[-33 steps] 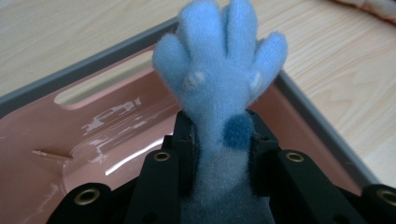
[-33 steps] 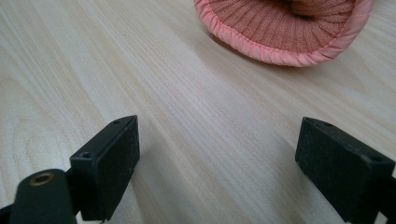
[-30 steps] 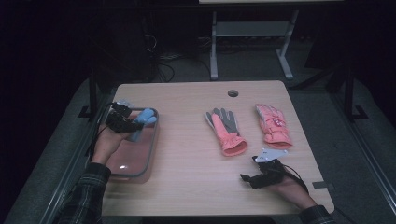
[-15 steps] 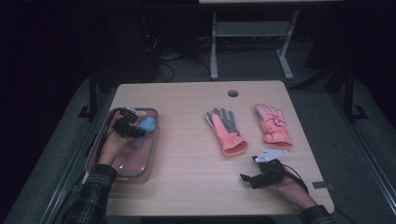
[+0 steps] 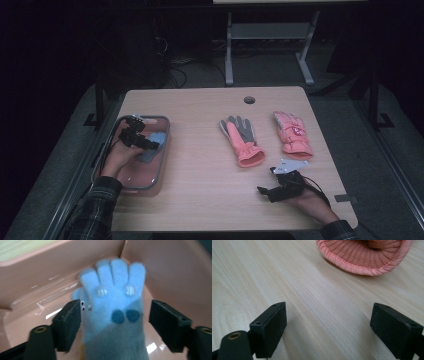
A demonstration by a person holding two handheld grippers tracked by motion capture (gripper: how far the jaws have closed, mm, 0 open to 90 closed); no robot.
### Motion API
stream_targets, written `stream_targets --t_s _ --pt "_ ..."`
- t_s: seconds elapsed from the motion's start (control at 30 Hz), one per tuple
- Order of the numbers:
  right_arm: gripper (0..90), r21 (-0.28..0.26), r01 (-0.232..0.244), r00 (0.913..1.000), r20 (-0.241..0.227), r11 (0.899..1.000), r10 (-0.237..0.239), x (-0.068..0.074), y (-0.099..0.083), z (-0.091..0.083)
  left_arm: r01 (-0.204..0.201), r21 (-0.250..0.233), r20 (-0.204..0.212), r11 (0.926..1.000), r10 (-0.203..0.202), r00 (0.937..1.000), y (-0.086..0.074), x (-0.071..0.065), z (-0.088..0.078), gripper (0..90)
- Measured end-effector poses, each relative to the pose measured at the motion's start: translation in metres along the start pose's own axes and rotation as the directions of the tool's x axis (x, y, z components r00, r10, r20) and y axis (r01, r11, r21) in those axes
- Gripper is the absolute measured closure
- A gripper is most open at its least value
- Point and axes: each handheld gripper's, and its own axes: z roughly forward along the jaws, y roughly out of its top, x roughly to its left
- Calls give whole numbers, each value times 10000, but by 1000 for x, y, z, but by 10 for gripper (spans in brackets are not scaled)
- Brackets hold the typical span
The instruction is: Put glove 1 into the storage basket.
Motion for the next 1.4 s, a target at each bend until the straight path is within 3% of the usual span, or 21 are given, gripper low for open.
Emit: stream_targets --t_s 0.3,0.57,0.93,1.3,1.4 --pt "130 0 -2 10000 -2 10000 2 0 0 0 89 -1027 326 9947 -55 9995 1 -3 -29 197" --pt "130 28 6 10000 7 10000 -6 0 0 0 -66 -1567 756 9876 186 9970 4 -22 -49 172" --pt "130 1 1 10000 4 10000 -1 0 0 0 -634 -1971 1230 9783 888 9884 12 -69 -60 161" --pt "129 -6 -1 10000 27 10000 1 0 0 0 -1310 -2086 1819 9692 1700 9685 11 -123 -51 161" --pt "129 -2 -9 10000 28 10000 9 0 0 0 -1295 -2234 1940 9661 1743 9654 10 -135 -49 161"
